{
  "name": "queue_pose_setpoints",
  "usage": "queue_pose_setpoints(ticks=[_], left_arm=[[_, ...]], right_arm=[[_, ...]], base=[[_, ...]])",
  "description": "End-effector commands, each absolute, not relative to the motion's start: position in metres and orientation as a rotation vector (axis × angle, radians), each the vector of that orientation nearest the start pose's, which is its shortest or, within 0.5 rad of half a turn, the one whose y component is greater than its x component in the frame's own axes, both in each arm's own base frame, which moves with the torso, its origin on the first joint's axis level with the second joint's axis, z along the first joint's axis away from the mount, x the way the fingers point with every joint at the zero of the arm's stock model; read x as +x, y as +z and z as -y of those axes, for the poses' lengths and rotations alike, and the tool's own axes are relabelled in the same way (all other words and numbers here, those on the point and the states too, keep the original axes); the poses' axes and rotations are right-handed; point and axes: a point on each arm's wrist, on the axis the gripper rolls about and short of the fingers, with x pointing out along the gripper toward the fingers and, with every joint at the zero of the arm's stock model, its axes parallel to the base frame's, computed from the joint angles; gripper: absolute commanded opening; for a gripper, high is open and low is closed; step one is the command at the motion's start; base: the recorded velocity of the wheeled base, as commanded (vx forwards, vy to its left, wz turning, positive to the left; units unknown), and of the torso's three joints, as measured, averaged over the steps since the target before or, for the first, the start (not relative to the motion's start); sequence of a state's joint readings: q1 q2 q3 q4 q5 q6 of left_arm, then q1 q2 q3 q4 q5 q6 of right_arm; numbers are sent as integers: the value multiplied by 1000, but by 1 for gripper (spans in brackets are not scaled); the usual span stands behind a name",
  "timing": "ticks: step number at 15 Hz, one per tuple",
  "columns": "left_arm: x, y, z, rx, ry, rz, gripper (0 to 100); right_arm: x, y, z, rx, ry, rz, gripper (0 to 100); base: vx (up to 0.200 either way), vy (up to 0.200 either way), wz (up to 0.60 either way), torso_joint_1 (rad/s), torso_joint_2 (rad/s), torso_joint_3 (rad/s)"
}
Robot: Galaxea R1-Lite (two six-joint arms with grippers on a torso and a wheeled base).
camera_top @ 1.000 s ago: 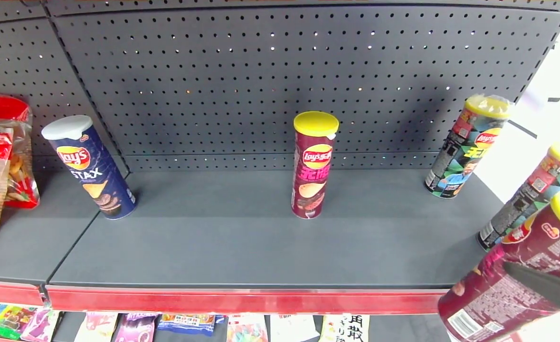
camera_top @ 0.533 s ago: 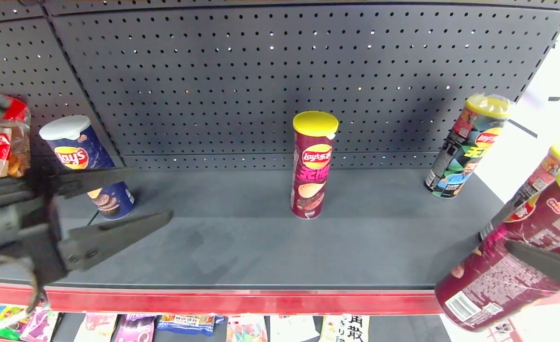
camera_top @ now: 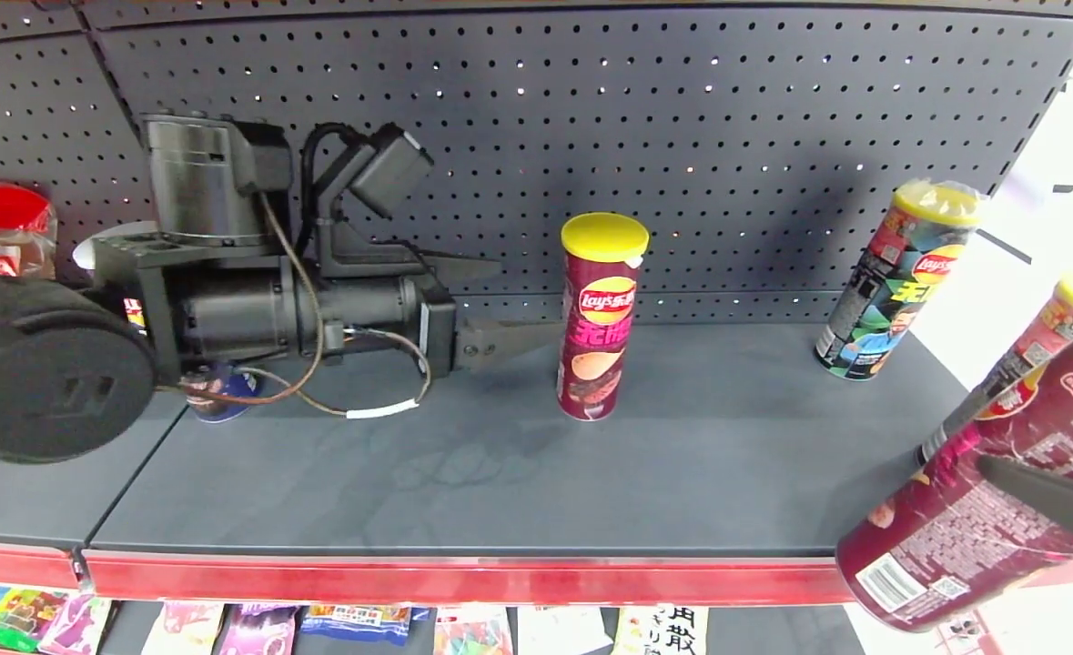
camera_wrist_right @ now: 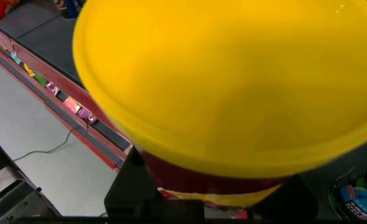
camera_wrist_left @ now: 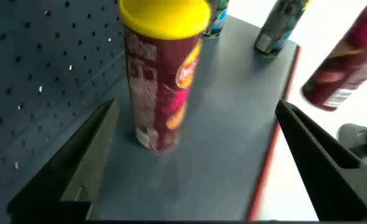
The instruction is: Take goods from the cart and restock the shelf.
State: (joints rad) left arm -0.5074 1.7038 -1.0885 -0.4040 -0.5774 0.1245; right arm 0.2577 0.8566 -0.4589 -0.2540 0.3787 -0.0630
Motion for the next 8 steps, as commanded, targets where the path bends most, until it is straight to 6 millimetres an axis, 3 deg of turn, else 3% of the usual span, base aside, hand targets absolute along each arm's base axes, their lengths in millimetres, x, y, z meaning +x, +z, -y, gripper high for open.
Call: queue_pose_setpoints(ticks=[1,8], left_arm=[[301,216,184,140,-1105,-187,100],[336,215,205,148,-1113,-141,100]], right_arm=[[88,215,-32,-53,641,-123,0],[90,214,-32,-52,640,-129,0]], base=[[0,0,0,0,0,0],[0,0,0,0,0,0]])
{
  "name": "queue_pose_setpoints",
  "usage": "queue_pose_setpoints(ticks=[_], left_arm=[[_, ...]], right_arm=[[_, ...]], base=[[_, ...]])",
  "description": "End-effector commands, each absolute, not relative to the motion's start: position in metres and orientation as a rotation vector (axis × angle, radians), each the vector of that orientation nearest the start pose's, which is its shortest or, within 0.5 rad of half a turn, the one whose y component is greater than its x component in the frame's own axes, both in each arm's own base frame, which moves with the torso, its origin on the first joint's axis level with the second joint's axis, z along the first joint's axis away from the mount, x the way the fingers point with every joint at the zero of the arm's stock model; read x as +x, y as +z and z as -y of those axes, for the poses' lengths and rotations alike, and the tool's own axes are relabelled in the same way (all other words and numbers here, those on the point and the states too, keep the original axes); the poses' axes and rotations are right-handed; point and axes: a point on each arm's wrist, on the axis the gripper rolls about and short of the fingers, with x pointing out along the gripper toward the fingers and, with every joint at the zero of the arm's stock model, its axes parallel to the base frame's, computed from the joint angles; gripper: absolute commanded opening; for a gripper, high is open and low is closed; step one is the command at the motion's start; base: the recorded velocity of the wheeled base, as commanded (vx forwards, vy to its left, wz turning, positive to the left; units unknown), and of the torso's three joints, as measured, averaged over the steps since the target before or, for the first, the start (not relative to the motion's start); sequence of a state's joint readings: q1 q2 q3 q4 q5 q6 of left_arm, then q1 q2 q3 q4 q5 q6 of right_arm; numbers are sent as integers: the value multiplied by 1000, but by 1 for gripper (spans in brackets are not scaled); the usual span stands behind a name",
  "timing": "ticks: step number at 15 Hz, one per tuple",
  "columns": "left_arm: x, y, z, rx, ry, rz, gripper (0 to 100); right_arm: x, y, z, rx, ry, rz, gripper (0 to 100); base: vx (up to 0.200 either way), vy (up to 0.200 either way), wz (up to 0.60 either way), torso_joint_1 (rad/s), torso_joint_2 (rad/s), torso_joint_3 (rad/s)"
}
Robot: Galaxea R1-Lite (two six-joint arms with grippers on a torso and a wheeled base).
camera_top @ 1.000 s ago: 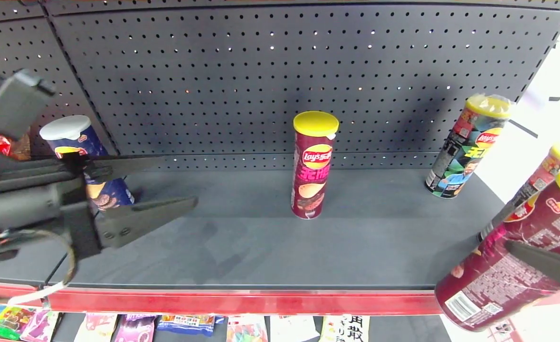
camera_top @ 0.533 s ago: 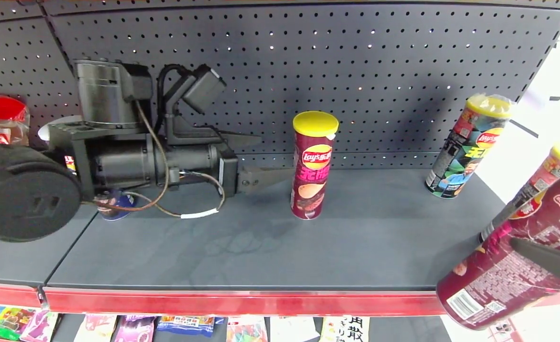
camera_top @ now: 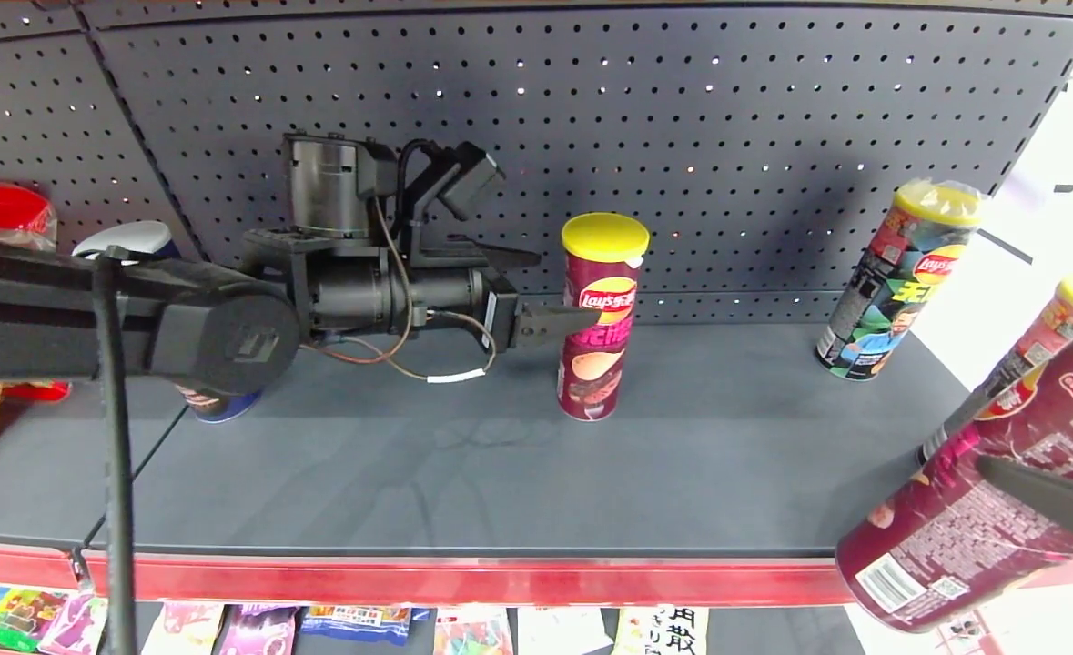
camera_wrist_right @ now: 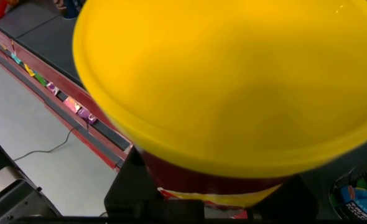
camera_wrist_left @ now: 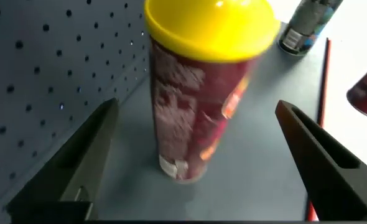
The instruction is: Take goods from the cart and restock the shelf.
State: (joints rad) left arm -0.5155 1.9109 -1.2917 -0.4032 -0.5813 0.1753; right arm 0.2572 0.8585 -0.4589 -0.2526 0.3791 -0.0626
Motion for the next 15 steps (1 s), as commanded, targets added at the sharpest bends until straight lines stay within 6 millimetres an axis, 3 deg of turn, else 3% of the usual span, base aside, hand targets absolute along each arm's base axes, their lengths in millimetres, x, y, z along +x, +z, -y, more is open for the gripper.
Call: queue_pose_setpoints(ticks=[1,6,15], left_arm=[[340,213,208,148,-1114,-141,100],[357,209,229,150,-1140,-111,100],[367,199,246,149,-1162,-113,100]], right_arm=[[90,215,-32,-52,640,-128,0],[90,215,-32,-52,638,-128,0],[90,214,-32,-52,635,-133,0]], base=[[0,0,0,0,0,0],[0,0,0,0,0,0],[0,0,0,0,0,0]])
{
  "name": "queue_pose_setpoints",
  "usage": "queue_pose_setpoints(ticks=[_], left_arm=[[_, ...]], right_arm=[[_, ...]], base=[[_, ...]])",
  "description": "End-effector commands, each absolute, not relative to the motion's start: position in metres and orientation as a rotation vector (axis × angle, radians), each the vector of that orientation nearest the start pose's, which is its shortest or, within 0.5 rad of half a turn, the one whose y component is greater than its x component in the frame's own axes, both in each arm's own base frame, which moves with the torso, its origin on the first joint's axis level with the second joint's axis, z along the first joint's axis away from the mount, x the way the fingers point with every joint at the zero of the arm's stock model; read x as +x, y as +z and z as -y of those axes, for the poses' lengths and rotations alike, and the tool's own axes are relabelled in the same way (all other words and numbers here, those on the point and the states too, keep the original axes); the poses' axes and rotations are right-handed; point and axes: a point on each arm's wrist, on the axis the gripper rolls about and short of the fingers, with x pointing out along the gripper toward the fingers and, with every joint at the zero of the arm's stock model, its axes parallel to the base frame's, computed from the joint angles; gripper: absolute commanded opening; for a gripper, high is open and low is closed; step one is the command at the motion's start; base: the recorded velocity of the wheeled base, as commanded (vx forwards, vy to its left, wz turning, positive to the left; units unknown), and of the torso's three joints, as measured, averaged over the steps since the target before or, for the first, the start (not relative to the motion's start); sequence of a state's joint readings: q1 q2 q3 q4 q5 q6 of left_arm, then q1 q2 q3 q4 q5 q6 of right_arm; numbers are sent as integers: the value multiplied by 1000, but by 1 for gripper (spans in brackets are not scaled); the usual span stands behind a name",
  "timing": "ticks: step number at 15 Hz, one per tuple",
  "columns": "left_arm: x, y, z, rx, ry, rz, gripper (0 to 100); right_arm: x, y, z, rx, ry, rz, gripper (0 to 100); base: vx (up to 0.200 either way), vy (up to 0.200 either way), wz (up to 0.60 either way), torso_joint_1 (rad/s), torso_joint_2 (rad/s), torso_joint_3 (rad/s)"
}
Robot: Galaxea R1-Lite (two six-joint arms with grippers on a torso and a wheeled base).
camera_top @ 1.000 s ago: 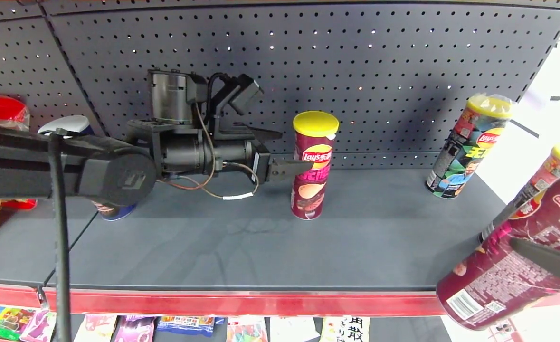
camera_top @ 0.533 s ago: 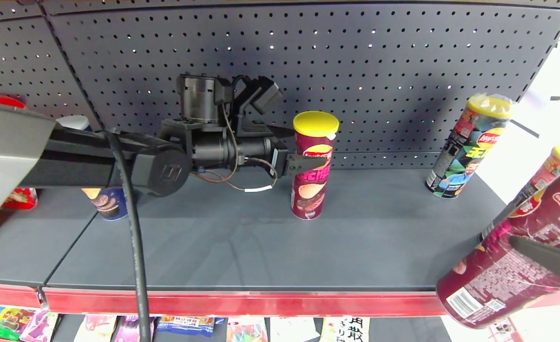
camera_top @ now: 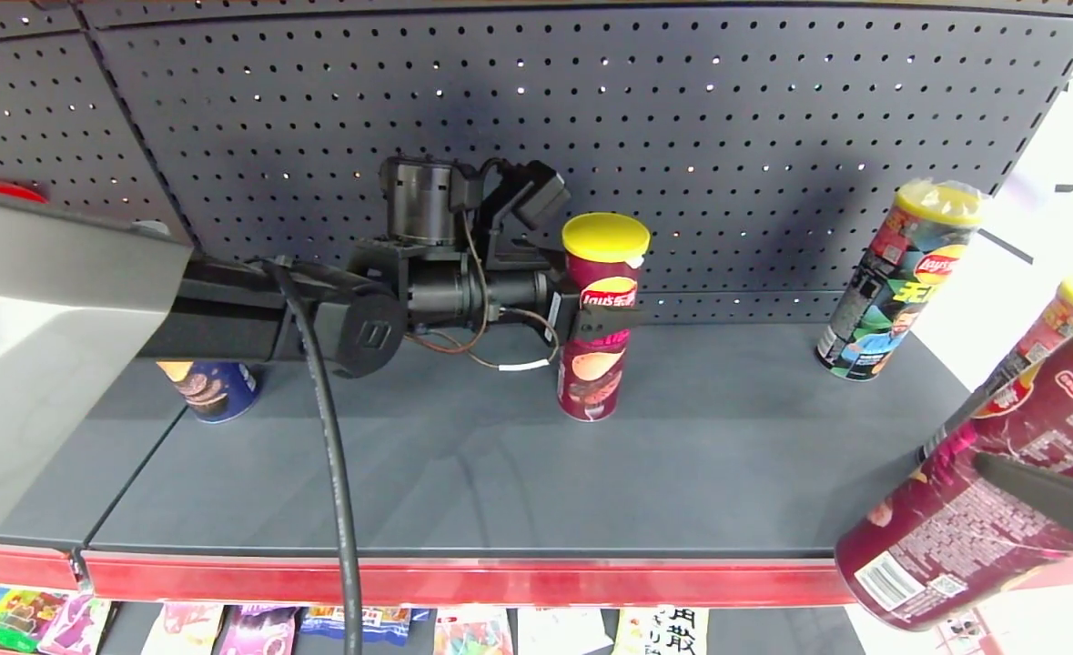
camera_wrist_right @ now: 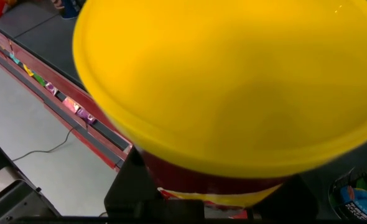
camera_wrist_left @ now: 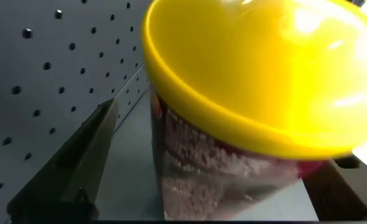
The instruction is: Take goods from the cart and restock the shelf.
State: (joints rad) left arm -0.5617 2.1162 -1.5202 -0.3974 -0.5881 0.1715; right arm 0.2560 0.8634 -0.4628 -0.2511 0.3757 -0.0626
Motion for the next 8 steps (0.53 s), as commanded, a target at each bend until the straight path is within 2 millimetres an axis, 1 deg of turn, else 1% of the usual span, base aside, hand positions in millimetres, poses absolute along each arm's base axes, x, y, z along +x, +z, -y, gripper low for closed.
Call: queue_pose_setpoints(ticks=[1,2,3,8], left_arm=[[370,200,249,149,-1156,-102,100],[373,200,251,148,-1153,-95,100],[376,199,252,148,-1151,-91,0],[373,196,256,147,-1168,-103,0]], right_arm=[[90,214,-32,-52,635,-133,0],[90,214,-32,-51,635,-134,0],[90,214,-32,-51,635,-134,0],[90,213,-32,-51,634,-137,0]], base=[[0,0,0,0,0,0],[0,0,0,0,0,0],[0,0,0,0,0,0],[0,0,0,0,0,0]])
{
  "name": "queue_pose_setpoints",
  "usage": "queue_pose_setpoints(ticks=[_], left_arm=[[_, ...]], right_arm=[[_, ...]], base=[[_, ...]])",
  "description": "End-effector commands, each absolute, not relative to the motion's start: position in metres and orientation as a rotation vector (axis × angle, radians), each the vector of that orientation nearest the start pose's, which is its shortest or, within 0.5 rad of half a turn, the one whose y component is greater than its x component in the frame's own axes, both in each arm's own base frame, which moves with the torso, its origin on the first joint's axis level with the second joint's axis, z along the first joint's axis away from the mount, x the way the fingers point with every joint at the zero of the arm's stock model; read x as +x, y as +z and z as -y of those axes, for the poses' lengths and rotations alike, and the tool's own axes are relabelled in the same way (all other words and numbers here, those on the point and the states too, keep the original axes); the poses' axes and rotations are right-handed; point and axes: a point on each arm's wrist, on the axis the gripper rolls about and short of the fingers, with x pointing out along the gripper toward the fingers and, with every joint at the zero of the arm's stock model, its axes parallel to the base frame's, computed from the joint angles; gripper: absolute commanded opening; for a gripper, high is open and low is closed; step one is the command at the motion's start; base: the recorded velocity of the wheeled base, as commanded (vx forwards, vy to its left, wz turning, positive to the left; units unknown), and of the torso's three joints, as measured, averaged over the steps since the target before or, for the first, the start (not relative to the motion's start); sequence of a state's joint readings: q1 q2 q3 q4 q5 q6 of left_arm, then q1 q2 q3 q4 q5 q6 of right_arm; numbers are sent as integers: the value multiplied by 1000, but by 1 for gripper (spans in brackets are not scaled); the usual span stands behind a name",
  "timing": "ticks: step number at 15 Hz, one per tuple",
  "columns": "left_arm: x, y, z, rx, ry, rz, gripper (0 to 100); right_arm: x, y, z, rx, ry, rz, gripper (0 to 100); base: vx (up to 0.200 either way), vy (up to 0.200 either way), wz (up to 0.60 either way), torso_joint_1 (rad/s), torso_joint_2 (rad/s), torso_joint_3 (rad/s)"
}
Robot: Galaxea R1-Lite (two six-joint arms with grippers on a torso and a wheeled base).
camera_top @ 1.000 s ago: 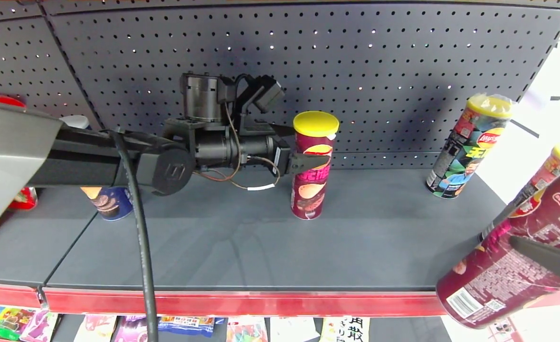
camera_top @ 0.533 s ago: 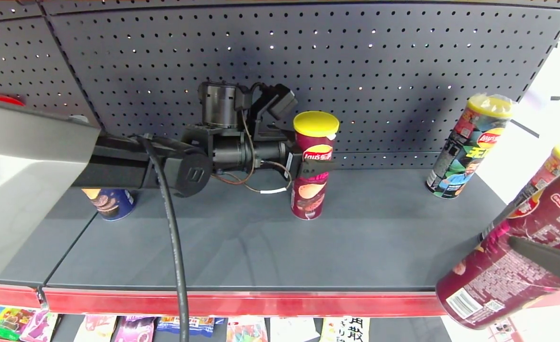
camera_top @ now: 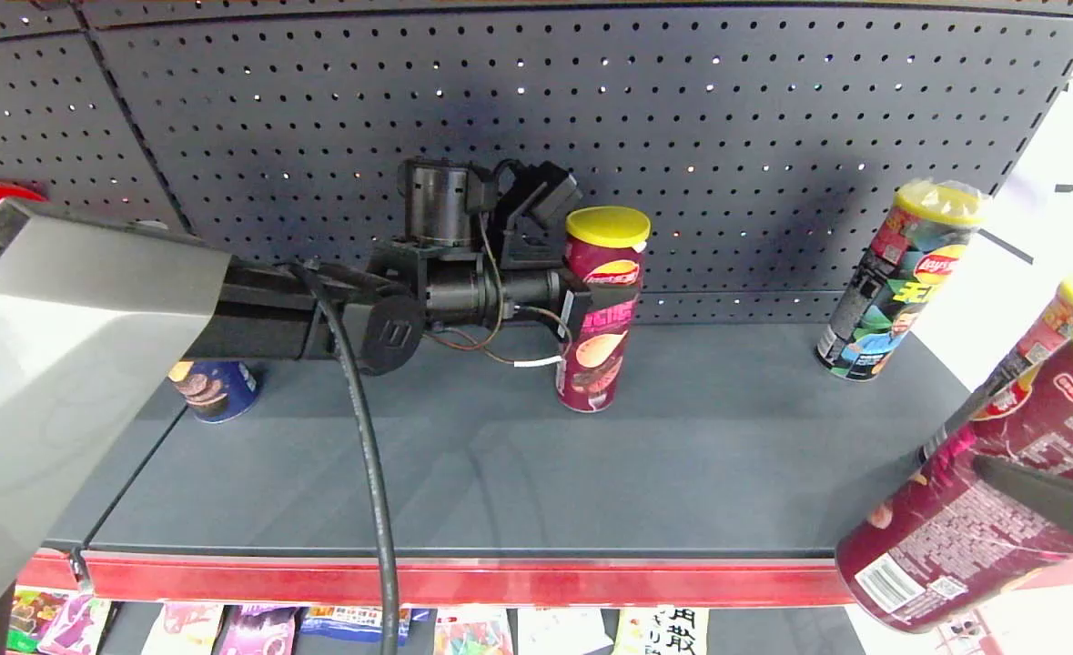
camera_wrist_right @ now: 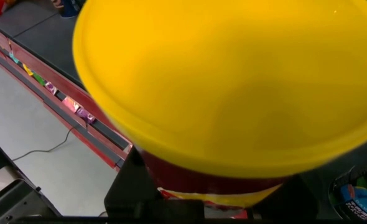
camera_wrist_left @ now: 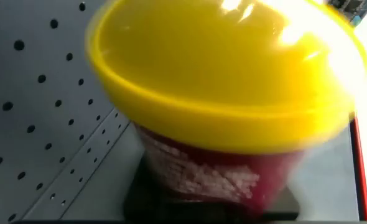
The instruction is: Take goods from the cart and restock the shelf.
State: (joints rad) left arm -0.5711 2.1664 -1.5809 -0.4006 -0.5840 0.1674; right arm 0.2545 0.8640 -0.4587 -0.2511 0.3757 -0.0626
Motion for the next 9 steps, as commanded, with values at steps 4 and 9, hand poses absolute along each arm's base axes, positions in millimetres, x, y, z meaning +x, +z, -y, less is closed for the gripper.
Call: queue_pose_setpoints(ticks=[4,9], left_arm=[[359,203,248,142,-1182,-113,0],[305,213,230,114,-1252,-176,0]], right_arm=[[91,214,-32,-51,635,-134,0],[92,214,-33,-51,637,-139,0]], base=[[0,0,0,0,0,0],[0,0,0,0,0,0]])
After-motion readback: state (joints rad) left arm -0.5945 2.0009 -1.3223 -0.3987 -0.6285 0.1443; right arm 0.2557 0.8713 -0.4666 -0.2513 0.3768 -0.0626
